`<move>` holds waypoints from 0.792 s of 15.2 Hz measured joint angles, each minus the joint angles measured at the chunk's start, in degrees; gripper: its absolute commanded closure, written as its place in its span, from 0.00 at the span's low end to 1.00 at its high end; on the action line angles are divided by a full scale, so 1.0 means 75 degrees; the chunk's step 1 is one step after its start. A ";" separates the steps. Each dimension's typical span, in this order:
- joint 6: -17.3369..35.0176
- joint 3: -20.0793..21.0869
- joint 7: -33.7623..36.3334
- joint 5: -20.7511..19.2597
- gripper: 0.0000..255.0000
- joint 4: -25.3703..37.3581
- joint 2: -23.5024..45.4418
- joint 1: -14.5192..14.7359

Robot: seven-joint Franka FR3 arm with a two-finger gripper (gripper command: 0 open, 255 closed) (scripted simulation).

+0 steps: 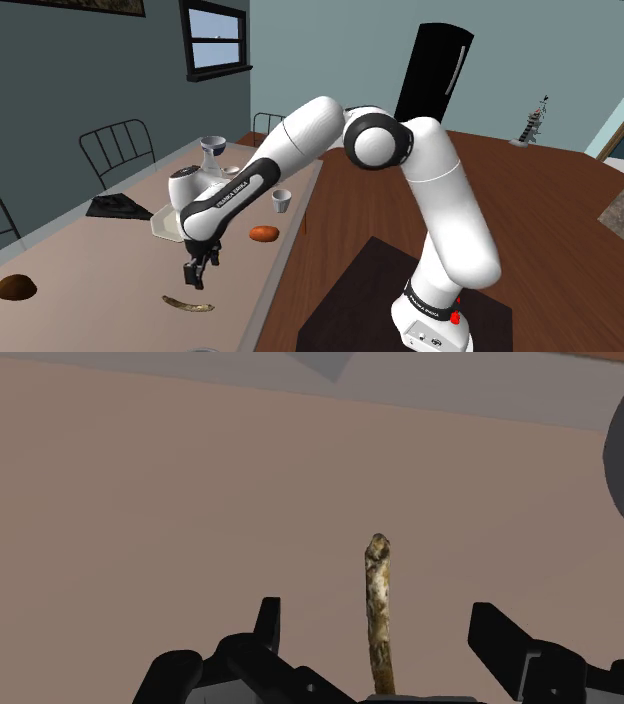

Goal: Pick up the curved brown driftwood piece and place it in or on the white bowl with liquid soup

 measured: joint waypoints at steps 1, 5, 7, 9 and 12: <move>-0.0085 -0.0018 -0.0006 -0.0072 0.00 0.0444 0.0356 0.0088; -0.0340 -0.0061 -0.0012 -0.0298 0.00 0.1951 0.1601 0.0459; -0.0468 -0.0078 -0.0026 -0.0377 0.00 0.2591 0.2111 0.0616; -0.0423 -0.0092 -0.0032 -0.0408 0.00 0.2777 0.2338 0.0668; -0.0279 -0.0112 -0.0025 -0.0430 0.00 0.2841 0.2548 0.0700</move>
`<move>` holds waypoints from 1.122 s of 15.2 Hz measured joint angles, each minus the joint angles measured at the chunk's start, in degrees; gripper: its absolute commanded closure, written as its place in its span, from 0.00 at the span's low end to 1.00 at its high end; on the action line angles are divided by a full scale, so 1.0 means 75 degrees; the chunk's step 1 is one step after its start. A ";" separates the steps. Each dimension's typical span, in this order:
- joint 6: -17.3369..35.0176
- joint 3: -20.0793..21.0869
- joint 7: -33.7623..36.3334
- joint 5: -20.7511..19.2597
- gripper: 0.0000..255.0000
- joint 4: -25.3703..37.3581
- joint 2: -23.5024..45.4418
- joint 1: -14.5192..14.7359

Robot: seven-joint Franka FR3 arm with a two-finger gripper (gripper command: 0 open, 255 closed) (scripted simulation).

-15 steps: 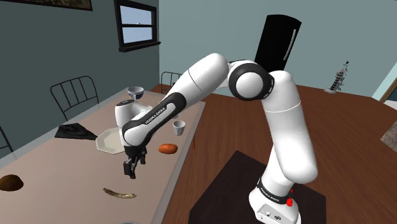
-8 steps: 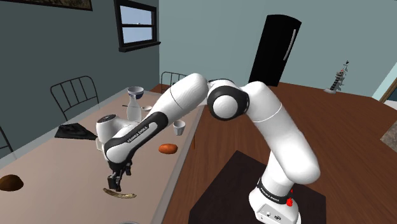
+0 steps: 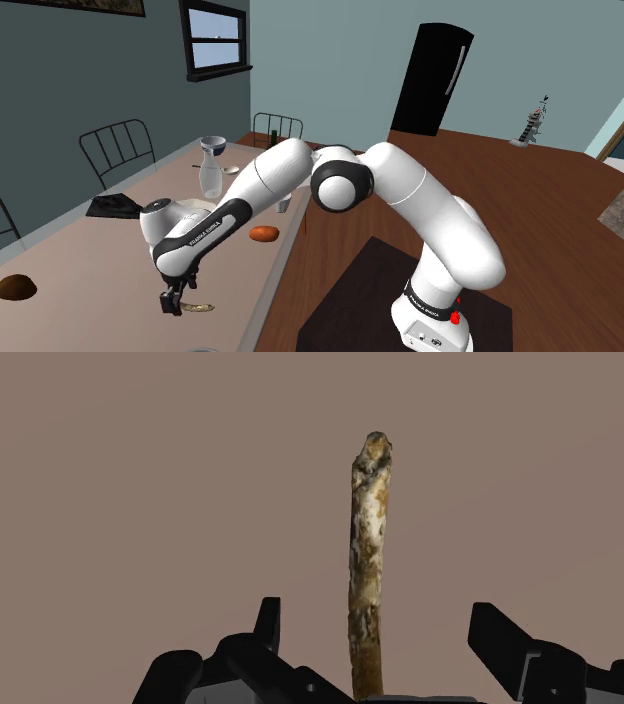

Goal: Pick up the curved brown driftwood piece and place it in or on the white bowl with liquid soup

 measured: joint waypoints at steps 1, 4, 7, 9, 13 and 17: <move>0.0036 -0.0008 -0.0003 -0.0007 0.00 0.0061 0.0094 0.0010; 0.0155 -0.0023 0.0005 -0.0020 0.00 0.0122 0.0276 0.0035; 0.0179 -0.0024 0.0010 -0.0022 0.00 0.0113 0.0286 0.0040; 0.0181 -0.0024 0.0010 -0.0022 0.00 0.0112 0.0288 0.0040; 0.0181 -0.0024 0.0010 -0.0022 1.00 0.0112 0.0288 0.0040; 0.0181 -0.0024 0.0010 -0.0022 1.00 0.0112 0.0288 0.0040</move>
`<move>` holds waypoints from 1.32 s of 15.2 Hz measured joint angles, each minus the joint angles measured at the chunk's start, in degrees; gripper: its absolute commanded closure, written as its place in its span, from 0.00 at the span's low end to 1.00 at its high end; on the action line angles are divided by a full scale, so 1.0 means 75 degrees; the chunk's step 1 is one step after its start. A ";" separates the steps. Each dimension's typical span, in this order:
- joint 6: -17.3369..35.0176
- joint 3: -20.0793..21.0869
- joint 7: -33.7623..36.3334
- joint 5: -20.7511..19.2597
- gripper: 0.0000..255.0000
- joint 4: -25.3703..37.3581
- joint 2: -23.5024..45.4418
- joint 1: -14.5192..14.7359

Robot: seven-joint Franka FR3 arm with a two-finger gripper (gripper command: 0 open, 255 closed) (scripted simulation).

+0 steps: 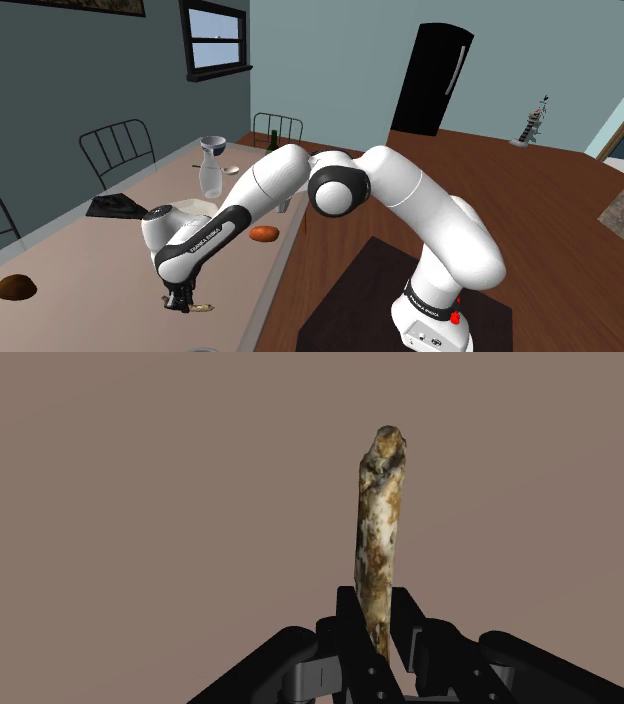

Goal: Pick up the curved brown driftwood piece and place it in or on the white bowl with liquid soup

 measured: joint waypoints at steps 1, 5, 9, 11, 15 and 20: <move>0.0000 0.0000 0.0000 0.0000 1.00 0.0000 0.0000 0.0000; -0.0044 0.0008 0.0004 0.0006 1.00 -0.0042 -0.0086 -0.0006; -0.0225 0.0036 0.0004 0.0028 1.00 -0.0166 -0.0393 -0.0037; -0.0284 0.0054 0.0011 0.0042 1.00 -0.0320 -0.0605 -0.0058; -0.0480 0.0085 0.0019 0.0068 1.00 -0.0424 -0.0907 -0.0081; -0.0757 0.0121 0.0022 0.0102 1.00 -0.0488 -0.1248 -0.0110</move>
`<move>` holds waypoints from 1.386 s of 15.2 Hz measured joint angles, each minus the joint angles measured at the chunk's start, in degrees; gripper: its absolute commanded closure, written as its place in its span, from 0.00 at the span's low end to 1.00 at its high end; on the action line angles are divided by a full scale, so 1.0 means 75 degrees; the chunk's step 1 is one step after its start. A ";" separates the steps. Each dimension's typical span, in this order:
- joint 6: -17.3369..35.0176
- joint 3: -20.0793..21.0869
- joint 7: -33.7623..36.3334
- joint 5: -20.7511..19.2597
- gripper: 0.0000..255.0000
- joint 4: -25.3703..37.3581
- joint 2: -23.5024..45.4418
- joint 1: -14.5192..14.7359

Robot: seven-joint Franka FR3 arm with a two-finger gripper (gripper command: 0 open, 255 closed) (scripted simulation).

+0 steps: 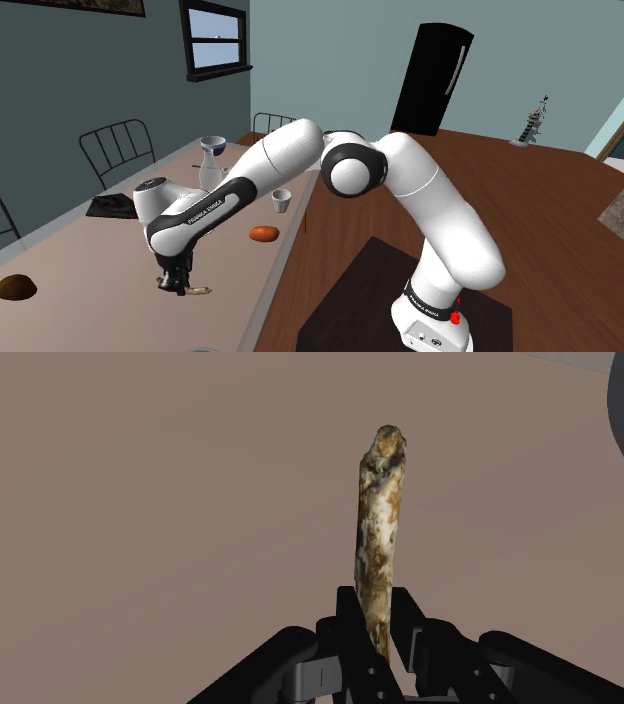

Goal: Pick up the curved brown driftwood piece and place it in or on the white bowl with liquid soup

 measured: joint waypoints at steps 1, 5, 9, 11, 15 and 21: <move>-0.0057 0.0010 0.0007 0.0008 1.00 -0.0030 -0.0087 -0.0002; -0.0284 0.0040 0.0010 0.0039 1.00 -0.0077 -0.0362 -0.0025; -0.0562 0.0067 0.0015 0.0068 1.00 -0.0032 -0.0596 -0.0038; -0.0675 0.0082 0.0011 0.0085 1.00 -0.0074 -0.0751 -0.0056; -0.0943 0.0106 0.0012 0.0113 1.00 -0.0023 -0.0970 -0.0072; -0.0505 0.0269 0.0459 0.0187 1.00 -0.1189 -0.1723 0.0175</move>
